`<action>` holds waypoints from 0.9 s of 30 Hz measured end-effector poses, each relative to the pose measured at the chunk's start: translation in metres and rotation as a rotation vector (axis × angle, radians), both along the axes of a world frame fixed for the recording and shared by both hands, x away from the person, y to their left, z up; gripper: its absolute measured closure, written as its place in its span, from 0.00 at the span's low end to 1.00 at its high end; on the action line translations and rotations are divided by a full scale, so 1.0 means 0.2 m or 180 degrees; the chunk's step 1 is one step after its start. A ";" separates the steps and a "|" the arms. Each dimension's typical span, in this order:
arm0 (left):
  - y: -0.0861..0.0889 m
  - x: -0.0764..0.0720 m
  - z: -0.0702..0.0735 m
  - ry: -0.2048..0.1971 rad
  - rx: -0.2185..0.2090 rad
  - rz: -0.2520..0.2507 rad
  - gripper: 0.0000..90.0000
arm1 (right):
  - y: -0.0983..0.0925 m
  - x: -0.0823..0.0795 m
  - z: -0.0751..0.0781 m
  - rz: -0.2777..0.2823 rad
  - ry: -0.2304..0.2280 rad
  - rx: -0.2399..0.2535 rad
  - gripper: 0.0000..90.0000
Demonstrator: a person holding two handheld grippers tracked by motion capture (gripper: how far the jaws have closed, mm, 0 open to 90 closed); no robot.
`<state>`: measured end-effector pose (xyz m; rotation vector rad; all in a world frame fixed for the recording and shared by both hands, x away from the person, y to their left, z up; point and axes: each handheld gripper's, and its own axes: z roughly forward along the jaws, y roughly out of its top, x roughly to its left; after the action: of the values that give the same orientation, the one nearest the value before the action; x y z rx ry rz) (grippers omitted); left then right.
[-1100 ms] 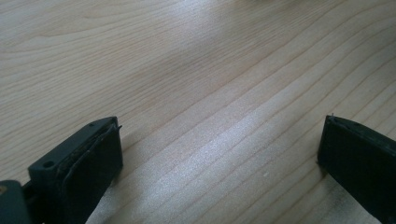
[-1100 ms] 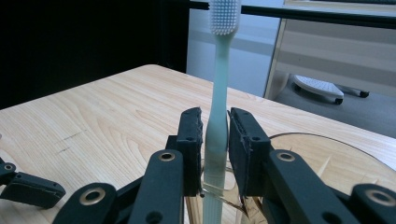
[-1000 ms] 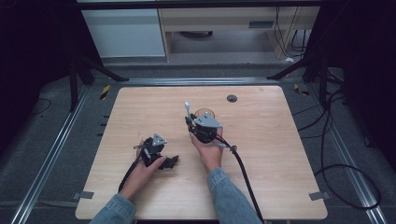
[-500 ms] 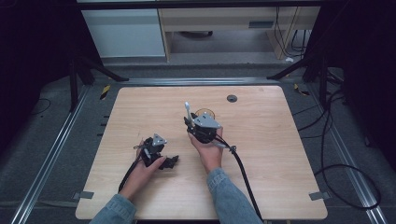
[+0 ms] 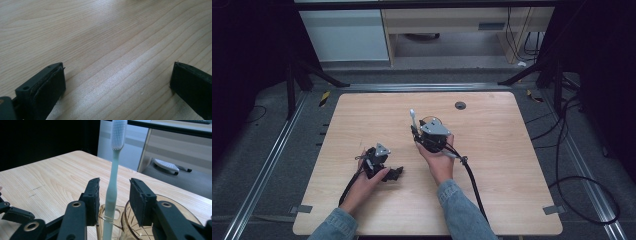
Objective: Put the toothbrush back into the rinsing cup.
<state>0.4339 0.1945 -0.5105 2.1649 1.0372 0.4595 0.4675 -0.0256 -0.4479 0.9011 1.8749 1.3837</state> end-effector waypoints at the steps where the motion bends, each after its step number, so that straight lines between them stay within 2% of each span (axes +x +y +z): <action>1: 0.00 0.00 0.00 0.0000 0.0000 0.0000 0.00 | 0.00 0.00 0.01 -0.0004 0.0015 0.0015 0.65; 7: 0.00 0.00 0.00 0.0000 -0.0001 0.0000 0.00 | -0.03 -0.02 0.04 0.0005 0.0056 -0.0023 0.60; 14: 0.00 0.00 0.00 -0.0001 0.0001 -0.0002 0.00 | -0.07 -0.04 0.07 -0.0023 0.0175 -0.0088 0.51; 21: 0.00 0.00 0.00 -0.0001 0.0000 0.0000 0.00 | -0.12 -0.04 0.09 -0.0096 0.0363 -0.0099 0.37; 27: 0.00 0.00 0.00 -0.0001 0.0001 0.0000 0.00 | -0.17 -0.06 0.13 -0.0165 0.0435 -0.0159 0.23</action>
<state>0.4339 0.1945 -0.5105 2.1650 1.0368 0.4599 0.4546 -0.0600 -0.4212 1.0346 1.9641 1.2669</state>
